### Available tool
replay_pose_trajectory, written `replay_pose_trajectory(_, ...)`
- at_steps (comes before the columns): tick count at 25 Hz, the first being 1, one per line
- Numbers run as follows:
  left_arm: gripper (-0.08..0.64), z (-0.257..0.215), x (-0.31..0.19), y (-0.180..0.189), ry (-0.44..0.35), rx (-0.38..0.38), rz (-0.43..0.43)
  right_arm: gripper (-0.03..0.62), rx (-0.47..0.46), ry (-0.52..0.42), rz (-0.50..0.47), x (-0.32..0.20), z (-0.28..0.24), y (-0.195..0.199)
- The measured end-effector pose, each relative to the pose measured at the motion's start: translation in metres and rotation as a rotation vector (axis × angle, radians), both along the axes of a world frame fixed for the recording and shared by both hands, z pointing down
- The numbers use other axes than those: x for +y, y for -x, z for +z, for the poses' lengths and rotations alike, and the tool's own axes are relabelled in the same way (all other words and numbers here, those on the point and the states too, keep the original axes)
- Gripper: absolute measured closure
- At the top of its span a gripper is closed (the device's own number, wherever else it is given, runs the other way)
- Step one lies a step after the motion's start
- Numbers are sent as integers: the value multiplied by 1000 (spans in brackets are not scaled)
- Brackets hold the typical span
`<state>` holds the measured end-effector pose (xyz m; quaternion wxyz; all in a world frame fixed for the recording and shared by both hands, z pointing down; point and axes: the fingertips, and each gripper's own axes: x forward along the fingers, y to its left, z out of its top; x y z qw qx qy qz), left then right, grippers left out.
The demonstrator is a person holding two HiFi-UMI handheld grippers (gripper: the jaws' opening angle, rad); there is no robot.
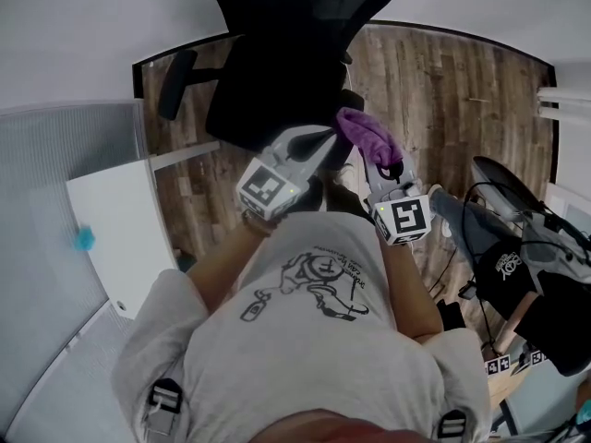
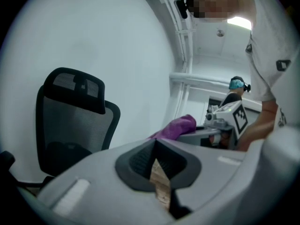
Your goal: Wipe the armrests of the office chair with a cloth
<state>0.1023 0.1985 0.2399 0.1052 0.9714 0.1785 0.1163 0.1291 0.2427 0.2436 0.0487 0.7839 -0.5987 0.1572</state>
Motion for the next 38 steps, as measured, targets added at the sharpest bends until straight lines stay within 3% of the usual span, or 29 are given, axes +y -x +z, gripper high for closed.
replay_pose_trajectory(10,558,50,-6,-62,5,-59,-66,565,-16,56,-31,3,51,-71)
replay_pose_trajectory(20,558,108,-26,-88,13,-100,-82,565,-9,119,-39,-17,107,-108)
replay_pose_trajectory(38,558,213,-44,-122,-10,-249,-67,565,1,272,-100,-58,218,-135)
